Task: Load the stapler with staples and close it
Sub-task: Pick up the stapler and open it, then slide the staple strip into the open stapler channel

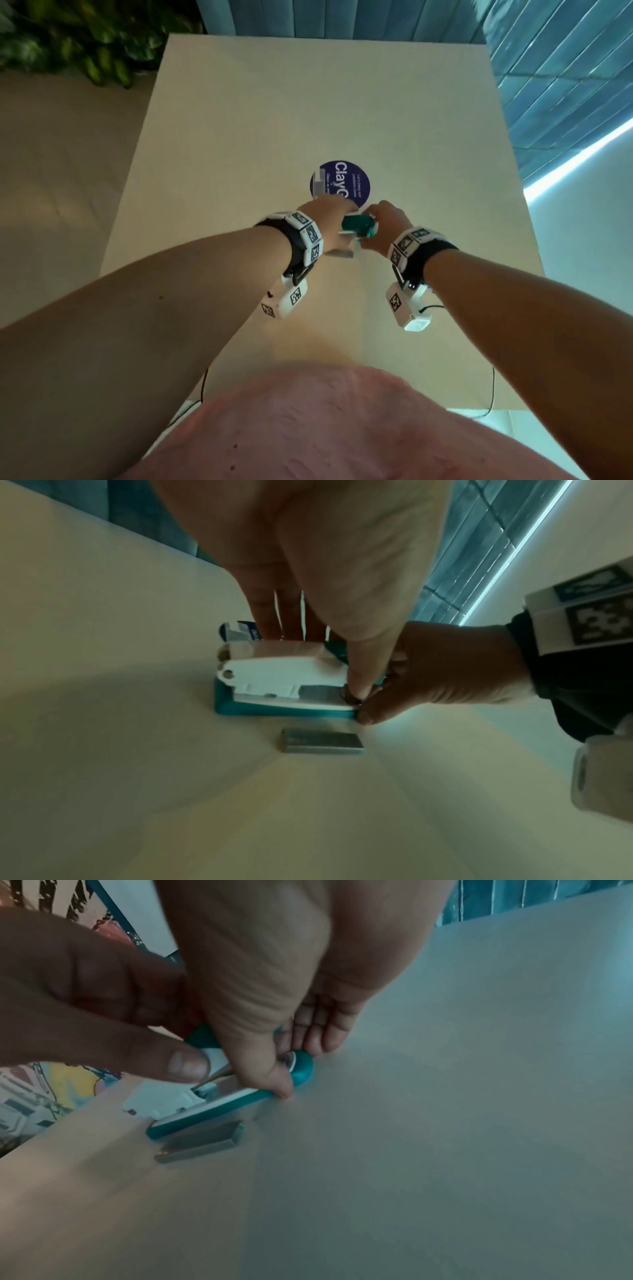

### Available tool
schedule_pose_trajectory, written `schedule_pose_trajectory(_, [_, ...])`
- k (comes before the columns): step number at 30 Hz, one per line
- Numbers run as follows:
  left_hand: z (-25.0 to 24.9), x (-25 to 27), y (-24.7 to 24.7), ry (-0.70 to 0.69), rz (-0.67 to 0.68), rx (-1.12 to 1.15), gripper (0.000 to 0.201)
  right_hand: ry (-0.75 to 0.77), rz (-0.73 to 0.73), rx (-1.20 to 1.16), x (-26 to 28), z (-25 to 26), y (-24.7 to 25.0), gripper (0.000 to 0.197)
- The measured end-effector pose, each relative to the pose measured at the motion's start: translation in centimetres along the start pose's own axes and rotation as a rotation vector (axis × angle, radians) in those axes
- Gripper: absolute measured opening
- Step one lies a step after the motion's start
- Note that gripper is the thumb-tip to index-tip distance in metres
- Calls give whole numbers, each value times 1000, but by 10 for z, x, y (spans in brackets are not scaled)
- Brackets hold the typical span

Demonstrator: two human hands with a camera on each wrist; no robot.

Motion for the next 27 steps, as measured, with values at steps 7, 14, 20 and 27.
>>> schedule_pose_trajectory(7, [-9,-18,4,-36,-22,-29,29,56,7,-79,-7,-12,2,47])
schedule_pose_trajectory(14, [-1,-1,19,-106,-106,80,28,128,22,-101,-10,-16,5,40])
schedule_pose_trajectory(20, [46,59,45,-126,-258,320,30,158,5,-147,-13,-21,0,37])
schedule_pose_trajectory(27, [115,91,30,86,-272,302,29,112,-12,-167,-12,-19,-3,36])
Point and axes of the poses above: each hand's wrist, its own x-axis away from the middle knuckle, its own y-axis out of the back of the hand, z = x × y, the point moved 2 cm from there along -x, towards the middle knuckle, and after that the axes turned 11 degrees about z, right-handed, at the moved point
